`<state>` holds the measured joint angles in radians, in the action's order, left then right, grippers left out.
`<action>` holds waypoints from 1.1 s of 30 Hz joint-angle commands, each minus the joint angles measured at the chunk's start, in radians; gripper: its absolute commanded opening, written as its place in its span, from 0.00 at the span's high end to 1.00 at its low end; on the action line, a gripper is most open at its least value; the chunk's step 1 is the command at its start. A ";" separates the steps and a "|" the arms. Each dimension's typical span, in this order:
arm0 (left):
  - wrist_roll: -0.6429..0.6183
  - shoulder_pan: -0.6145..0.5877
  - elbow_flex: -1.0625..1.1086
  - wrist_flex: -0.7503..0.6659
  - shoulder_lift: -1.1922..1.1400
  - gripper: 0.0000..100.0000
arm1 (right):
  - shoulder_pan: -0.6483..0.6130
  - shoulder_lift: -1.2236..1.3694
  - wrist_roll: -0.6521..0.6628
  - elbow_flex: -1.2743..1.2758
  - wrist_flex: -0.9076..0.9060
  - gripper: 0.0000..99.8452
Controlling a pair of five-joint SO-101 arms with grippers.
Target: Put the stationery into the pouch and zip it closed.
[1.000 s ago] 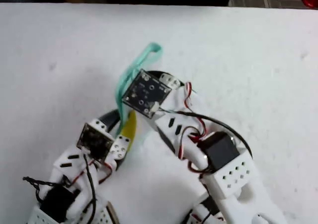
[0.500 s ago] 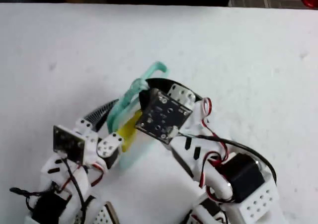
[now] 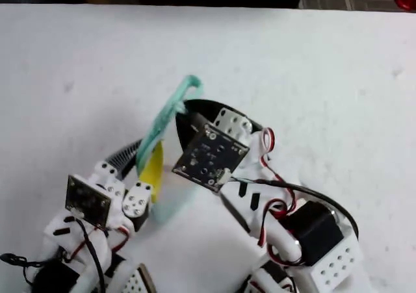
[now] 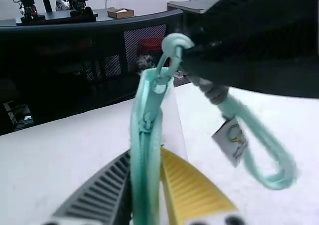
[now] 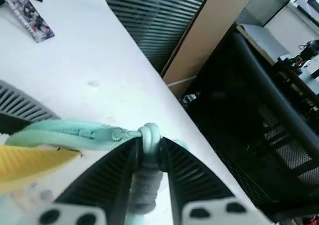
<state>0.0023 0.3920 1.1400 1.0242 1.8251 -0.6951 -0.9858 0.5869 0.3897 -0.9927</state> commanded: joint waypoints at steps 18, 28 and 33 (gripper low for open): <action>0.092 0.124 -0.054 0.052 -0.008 0.98 | 0.036 -0.124 -0.002 -0.078 -0.305 0.91; 0.089 0.125 -0.052 0.054 -0.008 0.98 | -0.140 -0.117 -0.068 0.084 -0.311 0.83; 0.092 0.127 -0.055 0.081 -0.008 0.98 | -0.107 0.019 -0.071 0.086 -0.266 0.82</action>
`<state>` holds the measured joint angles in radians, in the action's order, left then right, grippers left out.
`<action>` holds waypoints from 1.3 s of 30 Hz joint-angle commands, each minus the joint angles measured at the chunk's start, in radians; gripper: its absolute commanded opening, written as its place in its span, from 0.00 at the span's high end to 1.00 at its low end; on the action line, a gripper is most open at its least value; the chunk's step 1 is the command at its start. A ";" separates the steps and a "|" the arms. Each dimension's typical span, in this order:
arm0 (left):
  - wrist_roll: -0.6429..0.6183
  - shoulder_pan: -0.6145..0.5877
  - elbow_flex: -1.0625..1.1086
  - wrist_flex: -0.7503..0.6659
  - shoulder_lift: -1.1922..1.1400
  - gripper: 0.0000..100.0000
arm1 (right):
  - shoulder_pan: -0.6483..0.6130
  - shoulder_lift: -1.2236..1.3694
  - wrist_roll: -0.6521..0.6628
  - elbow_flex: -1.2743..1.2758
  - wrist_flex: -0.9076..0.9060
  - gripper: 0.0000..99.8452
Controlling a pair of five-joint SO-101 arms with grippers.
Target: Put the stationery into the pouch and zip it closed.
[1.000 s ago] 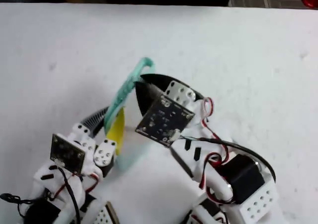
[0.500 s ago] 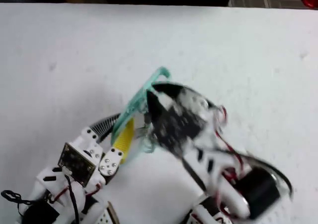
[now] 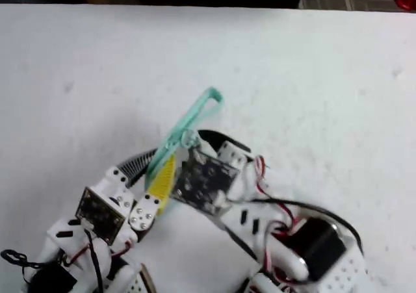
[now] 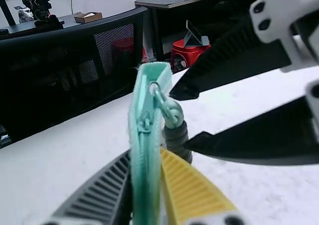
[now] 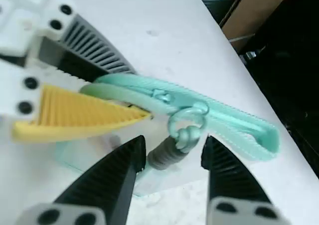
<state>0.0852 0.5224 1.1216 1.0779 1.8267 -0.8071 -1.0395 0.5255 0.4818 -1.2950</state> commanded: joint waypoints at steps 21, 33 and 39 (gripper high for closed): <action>0.054 0.087 -0.041 0.049 -0.010 0.98 | 0.047 0.082 -0.009 -0.006 0.311 0.98; -0.035 0.022 -0.035 0.049 -0.010 0.82 | 0.093 -0.001 -0.003 0.000 0.432 0.98; 0.031 0.064 -0.034 0.011 -0.010 0.98 | 0.088 -0.005 -0.003 -0.002 0.430 0.98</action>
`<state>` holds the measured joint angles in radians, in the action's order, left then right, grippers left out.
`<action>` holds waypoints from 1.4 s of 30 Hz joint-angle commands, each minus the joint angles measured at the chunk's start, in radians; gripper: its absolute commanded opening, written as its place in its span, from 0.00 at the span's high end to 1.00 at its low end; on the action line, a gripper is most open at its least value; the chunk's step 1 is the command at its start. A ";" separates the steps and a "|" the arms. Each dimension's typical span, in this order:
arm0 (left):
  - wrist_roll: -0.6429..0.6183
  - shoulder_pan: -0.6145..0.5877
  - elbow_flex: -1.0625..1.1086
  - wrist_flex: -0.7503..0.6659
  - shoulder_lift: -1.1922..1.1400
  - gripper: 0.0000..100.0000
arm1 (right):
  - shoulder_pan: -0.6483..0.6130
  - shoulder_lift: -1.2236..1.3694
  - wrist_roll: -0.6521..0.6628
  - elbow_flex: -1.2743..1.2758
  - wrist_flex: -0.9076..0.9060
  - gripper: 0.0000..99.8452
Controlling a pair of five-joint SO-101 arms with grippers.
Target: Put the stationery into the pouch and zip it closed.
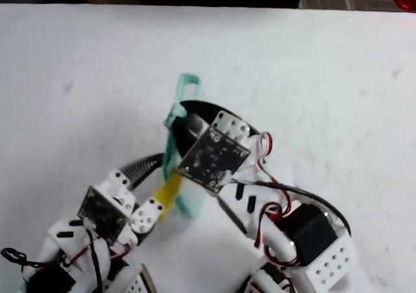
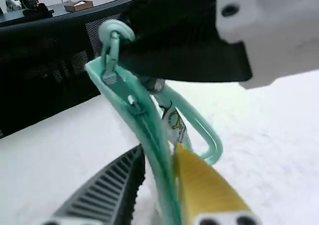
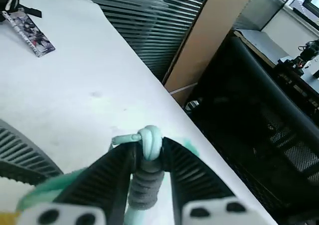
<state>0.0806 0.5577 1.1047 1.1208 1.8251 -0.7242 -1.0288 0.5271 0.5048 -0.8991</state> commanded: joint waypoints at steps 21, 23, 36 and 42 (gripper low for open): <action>0.043 0.031 0.017 -0.038 -0.008 0.98 | 0.208 -0.004 0.218 0.049 0.056 0.98; 0.043 0.031 0.017 -0.038 -0.008 0.98 | 0.211 -0.004 0.255 0.083 0.068 0.98; 0.043 0.031 0.017 -0.037 -0.008 0.98 | 0.426 0.012 0.293 0.193 0.329 0.98; 0.043 0.031 0.017 -0.032 -0.008 0.98 | 0.512 0.176 0.293 0.187 0.478 0.98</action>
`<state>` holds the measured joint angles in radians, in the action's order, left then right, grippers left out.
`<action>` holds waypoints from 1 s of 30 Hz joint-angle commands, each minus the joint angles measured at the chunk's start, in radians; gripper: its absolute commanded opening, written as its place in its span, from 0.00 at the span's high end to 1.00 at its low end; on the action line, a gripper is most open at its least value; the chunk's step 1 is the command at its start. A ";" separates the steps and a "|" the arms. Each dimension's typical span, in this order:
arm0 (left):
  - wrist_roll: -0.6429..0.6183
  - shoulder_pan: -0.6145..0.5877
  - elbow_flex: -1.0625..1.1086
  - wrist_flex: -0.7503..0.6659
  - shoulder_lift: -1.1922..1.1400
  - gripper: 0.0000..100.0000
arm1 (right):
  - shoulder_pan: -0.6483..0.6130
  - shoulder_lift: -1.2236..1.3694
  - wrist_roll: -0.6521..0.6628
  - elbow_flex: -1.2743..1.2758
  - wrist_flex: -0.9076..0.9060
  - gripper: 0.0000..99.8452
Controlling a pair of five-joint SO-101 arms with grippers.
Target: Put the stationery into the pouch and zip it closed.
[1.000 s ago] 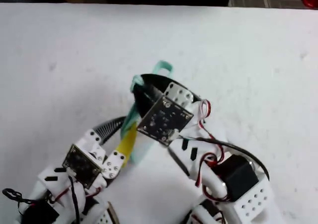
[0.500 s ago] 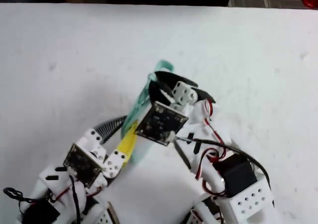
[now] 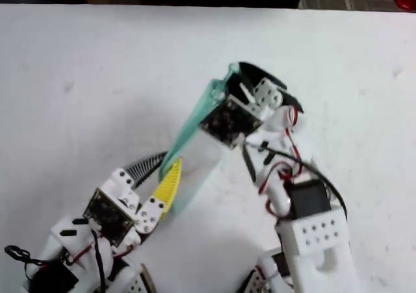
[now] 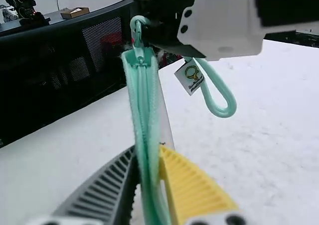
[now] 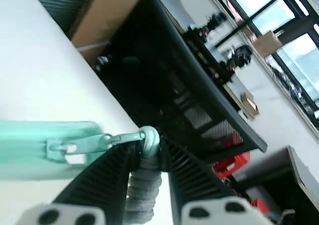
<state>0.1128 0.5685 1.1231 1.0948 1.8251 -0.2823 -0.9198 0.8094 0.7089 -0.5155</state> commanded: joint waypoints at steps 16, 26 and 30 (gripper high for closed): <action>0.011 0.021 -0.002 -0.005 -0.008 0.98 | 0.110 0.216 0.003 -0.071 0.180 0.98; 0.011 0.013 -0.002 -0.006 -0.008 0.98 | 0.102 0.031 -0.181 -0.110 -0.213 0.77; 0.011 0.013 0.000 -0.005 -0.008 0.98 | 0.113 -0.079 -0.244 -0.193 -0.355 0.77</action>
<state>0.1158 0.5731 1.1262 1.1009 1.8251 -0.1780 -0.9168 0.6114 0.6122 -0.7718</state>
